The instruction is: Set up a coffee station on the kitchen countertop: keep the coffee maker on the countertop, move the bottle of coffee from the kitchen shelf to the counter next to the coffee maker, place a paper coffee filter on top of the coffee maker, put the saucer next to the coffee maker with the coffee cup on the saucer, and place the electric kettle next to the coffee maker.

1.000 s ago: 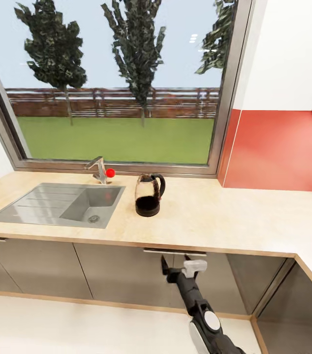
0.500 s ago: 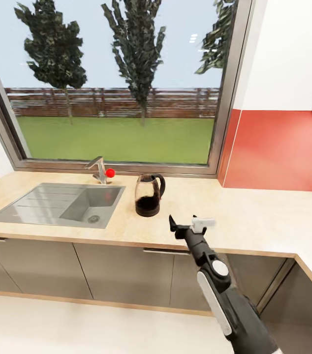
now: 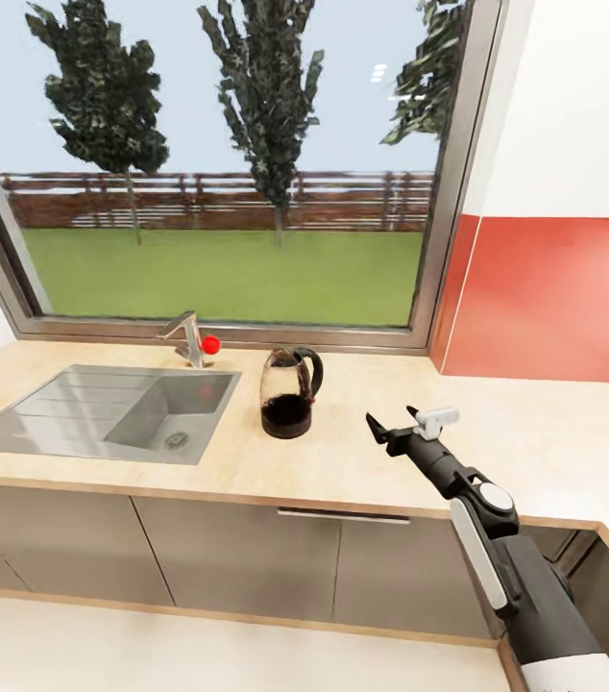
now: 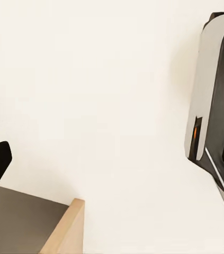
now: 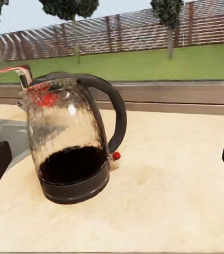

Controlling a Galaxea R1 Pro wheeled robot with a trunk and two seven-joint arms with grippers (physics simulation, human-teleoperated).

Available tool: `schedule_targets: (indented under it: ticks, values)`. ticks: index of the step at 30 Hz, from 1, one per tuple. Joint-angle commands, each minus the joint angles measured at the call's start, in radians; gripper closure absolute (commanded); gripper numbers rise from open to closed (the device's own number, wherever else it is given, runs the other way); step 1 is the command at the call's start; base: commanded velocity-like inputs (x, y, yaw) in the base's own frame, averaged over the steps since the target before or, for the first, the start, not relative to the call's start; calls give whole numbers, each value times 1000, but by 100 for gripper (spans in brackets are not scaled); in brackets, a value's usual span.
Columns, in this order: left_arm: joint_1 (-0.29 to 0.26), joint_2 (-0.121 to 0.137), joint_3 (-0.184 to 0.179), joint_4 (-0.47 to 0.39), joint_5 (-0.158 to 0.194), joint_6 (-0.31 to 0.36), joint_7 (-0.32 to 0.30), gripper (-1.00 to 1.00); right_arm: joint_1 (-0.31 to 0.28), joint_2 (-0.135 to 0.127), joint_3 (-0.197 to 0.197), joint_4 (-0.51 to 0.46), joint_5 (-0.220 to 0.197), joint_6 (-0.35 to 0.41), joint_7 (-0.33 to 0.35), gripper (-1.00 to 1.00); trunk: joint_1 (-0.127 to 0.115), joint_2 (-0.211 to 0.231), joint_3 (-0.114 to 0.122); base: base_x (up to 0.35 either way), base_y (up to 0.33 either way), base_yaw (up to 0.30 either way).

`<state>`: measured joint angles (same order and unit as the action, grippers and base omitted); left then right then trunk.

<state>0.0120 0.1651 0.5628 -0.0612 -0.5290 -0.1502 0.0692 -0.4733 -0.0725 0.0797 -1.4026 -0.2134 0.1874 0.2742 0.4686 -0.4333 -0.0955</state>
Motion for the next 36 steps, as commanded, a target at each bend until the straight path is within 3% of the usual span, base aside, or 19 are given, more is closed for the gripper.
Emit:
schedule_targets:
  ticks: [1, 4, 7, 17, 27, 28, 31, 36]
  values:
    - [0, -5, 7, 0, -11, -9, 3, -100, -1, 5, -5, 5, -5, 7, 6, -100, 1, -2, -2, 0, 0, 0]
    - [-2, -6, 6, -1, -10, -23, 3, -100, -1, 18, 7, 18, -22, 9, 9, -100, 1, -2, -2, 0, 0, 0]
    - [-5, -5, 3, -2, -10, -40, 3, -100, -1, 9, 19, 12, -39, 11, -8, -100, 1, -2, -2, 0, 0, 0]
    - [-13, -2, 3, -57, -8, -96, -15, -100, -1, 4, 23, 61, -40, 9, -9, -100, 1, -2, -2, 0, 0, 0]
    - [-15, 48, 3, -114, 40, -152, -71, -100, -1, 3, 23, 85, -37, 9, -7, -100, 1, -2, -2, 0, 0, 0]
    - [-15, 60, 2, -230, 222, -274, -394, -100, -1, 3, 23, 86, -37, 9, -7, -100, 1, -2, -2, 0, 0, 0]
    - [-15, 63, 2, -232, 252, -273, -414, -100, -1, 3, 21, 87, -36, 9, -7, -100, 1, -2, -2, 0, 0, 0]
    - [-14, 64, 2, -231, 265, -272, -421, -100, -1, -5, 20, 97, -36, 8, -7, -100, 1, -2, -2, 31, 5, 0]
